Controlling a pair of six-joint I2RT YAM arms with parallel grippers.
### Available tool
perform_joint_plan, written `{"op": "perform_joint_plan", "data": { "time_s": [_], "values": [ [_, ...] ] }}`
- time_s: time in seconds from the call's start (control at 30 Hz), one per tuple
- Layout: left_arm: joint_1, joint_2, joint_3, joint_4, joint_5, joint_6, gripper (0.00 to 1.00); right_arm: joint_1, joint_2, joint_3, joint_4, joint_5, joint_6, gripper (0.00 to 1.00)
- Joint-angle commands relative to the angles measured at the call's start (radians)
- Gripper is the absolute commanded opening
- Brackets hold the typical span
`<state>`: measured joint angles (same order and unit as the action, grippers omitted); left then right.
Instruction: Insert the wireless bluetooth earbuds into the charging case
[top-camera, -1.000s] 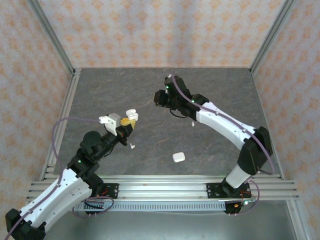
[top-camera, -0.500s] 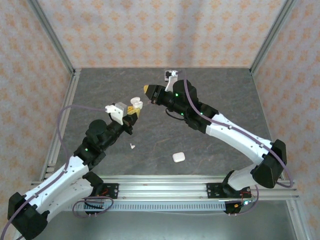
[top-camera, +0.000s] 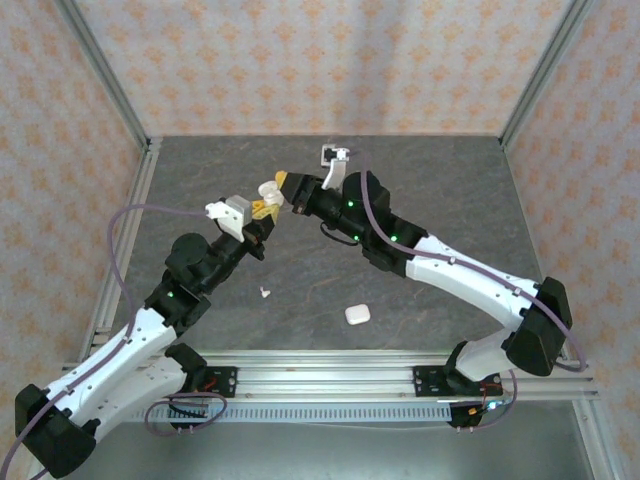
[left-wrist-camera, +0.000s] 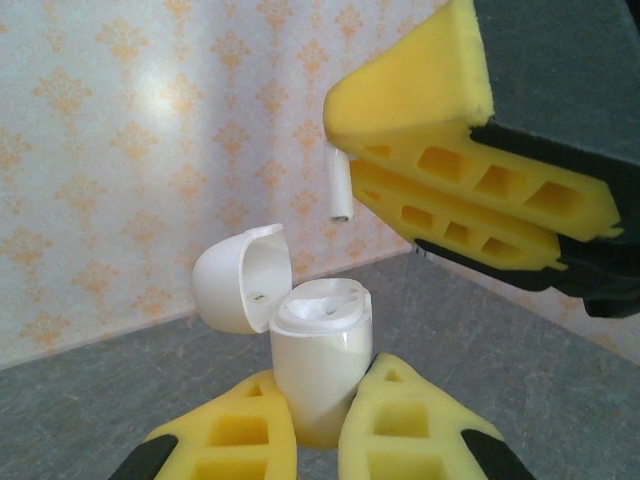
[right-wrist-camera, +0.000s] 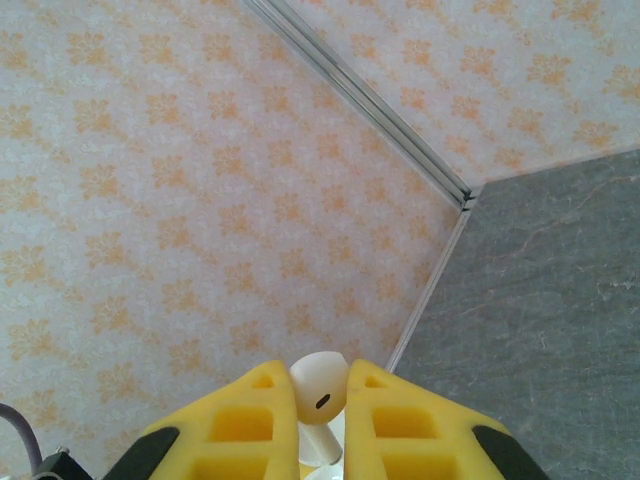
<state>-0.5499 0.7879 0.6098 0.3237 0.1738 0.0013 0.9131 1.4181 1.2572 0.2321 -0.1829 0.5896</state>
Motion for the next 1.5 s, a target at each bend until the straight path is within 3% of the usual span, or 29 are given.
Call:
{"op": "perform_joint_plan", "data": {
  "time_s": [0.0,1.47],
  "values": [
    [0.001,0.001,0.036,0.013,-0.022,0.009,0.00,0.016,-0.015,-0.025,0.089,0.034,-0.041,0.14],
    [0.000,0.013,0.070,0.001,-0.065,-0.016,0.00,0.047,0.019,-0.065,0.077,0.093,-0.112,0.12]
  ]
}}
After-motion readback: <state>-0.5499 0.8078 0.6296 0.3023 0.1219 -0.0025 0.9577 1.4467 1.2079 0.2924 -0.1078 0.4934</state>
